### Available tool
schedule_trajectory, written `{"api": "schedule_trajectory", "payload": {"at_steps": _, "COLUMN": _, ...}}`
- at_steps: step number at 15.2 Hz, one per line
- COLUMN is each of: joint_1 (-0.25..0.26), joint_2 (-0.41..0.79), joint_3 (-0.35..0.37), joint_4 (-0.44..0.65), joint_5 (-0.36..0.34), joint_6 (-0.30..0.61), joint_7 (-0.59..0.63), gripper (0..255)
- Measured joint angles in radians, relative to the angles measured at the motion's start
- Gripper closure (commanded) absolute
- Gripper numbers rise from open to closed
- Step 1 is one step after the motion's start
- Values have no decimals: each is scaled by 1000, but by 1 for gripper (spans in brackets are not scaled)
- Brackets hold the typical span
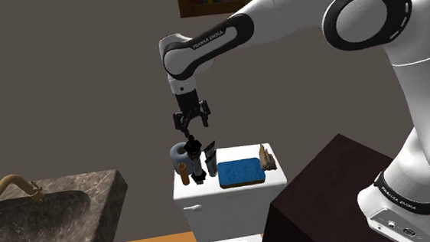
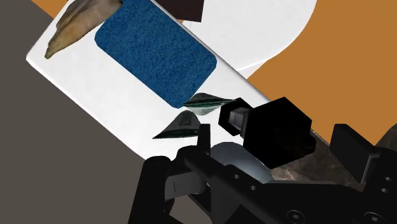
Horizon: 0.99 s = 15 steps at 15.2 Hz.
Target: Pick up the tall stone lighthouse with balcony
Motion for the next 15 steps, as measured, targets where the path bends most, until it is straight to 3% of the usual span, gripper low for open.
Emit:
{"api": "schedule_trajectory", "payload": {"at_steps": 5, "joint_1": 62, "joint_2": 220, "joint_3": -6, "joint_4": 273, "joint_5": -17, "joint_6": -84, "joint_7": 18, "gripper": 0}}
{"api": "schedule_trajectory", "payload": {"at_steps": 12, "joint_1": 71, "joint_2": 284, "joint_3": -13, "joint_4": 293, "joint_5": -24, "joint_6": -44, "joint_7": 10, "gripper": 0}}
{"api": "schedule_trajectory", "payload": {"at_steps": 13, "joint_1": 71, "joint_2": 287, "joint_3": -13, "joint_4": 293, "joint_5": -25, "joint_6": -42, "joint_7": 10, "gripper": 255}}
{"api": "schedule_trajectory", "payload": {"at_steps": 15, "joint_1": 71, "joint_2": 291, "joint_3": -14, "joint_4": 296, "joint_5": -25, "joint_6": -41, "joint_7": 9, "gripper": 255}}
